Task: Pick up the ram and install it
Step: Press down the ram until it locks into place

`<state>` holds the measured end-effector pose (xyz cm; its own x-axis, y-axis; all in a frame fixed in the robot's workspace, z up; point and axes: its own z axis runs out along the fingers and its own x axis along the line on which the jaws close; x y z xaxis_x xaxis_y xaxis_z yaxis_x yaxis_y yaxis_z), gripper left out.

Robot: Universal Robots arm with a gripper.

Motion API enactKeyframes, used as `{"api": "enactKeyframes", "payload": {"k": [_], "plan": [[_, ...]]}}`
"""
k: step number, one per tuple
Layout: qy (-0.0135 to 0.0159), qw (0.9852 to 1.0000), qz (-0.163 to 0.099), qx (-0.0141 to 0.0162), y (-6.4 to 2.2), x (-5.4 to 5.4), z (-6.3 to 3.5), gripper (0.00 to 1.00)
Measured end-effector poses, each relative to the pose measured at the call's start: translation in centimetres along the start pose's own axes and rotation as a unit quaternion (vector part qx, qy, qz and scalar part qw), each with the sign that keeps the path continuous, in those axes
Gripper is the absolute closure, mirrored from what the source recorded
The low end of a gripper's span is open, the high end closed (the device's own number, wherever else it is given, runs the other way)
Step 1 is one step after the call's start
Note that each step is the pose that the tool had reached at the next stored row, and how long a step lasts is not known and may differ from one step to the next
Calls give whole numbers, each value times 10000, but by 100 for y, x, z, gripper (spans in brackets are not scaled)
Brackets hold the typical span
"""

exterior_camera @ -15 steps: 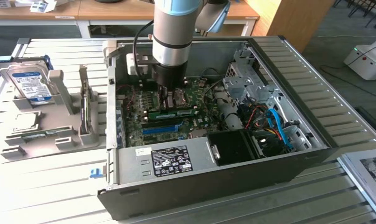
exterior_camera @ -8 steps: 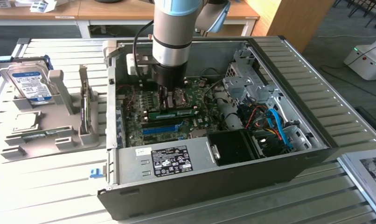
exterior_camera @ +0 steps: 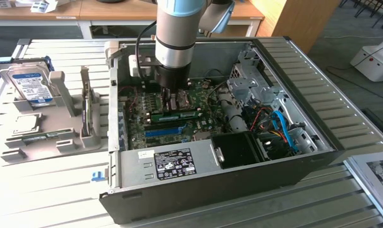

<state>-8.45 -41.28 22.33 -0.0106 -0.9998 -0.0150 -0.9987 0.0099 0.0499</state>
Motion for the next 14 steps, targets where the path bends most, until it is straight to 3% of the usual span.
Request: {"api": "enactKeyframes", "payload": {"k": [14], "plan": [[0,10000,0,0,0,0,8,90]]}}
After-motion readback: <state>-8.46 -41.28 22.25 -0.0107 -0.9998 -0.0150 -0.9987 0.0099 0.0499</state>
